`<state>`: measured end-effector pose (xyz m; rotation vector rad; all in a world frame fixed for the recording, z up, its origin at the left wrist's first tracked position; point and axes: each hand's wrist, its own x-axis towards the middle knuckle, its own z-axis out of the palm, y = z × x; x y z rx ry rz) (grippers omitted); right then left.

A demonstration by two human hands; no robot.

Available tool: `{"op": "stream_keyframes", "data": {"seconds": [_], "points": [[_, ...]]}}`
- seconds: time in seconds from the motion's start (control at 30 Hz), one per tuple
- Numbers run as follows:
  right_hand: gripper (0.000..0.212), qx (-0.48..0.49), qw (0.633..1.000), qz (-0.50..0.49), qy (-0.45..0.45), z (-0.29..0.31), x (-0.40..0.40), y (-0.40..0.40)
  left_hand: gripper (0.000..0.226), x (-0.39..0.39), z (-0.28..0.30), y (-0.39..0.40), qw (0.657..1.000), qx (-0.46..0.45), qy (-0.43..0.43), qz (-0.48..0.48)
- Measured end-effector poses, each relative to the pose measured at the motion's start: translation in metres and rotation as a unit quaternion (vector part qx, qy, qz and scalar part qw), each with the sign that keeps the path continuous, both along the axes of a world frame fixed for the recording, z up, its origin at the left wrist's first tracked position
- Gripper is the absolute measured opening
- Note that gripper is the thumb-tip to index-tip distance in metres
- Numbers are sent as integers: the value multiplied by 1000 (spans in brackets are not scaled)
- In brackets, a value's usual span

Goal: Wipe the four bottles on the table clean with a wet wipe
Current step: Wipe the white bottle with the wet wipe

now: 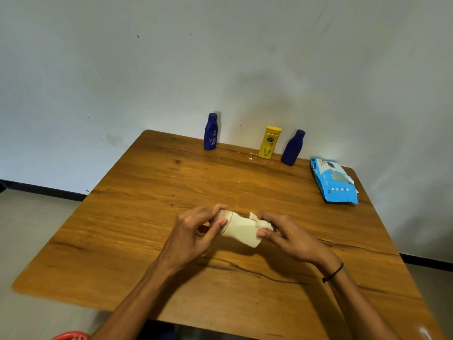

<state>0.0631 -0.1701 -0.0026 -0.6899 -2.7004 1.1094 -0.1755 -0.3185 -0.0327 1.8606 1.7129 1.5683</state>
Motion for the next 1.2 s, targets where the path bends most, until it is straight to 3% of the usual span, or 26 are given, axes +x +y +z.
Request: {"op": "stream_keyframes", "data": {"seconds": [0.23, 0.43, 0.57, 0.67, 0.83, 1.03, 1.1, 1.2], "points": [[41, 13, 983, -141, 117, -14, -3, -16, 29, 1, 6, 6, 998, 11, -40, 39], [42, -186, 946, -153, 216, -19, -19, -27, 30, 7, 3, 3, 995, -14, -77, 59], [33, -238, 958, -96, 127, 1, -16, -17, 29, 1, 6, 3, 996, -38, -69, 42], [28, -175, 984, -39, 19, 14, -21, -14, 28, 1, 11, 5, 998, -50, -42, 5], [52, -78, 993, 27, -84, 23, -38, -15, 30, 6, 16, 7, 996, -63, -8, -55], [71, -124, 989, -25, -78, 25, -41, -19, 33, 0, 17, 3, 993, -57, -10, -98], [75, -99, 990, -37, -92, 26, -36, -19, 31, -4, 18, 1, 992, -46, -25, -111], [46, -130, 987, 45, -79, 20, -31, -22, 27, -5, 19, -1, 991, -33, -34, -128]]}}
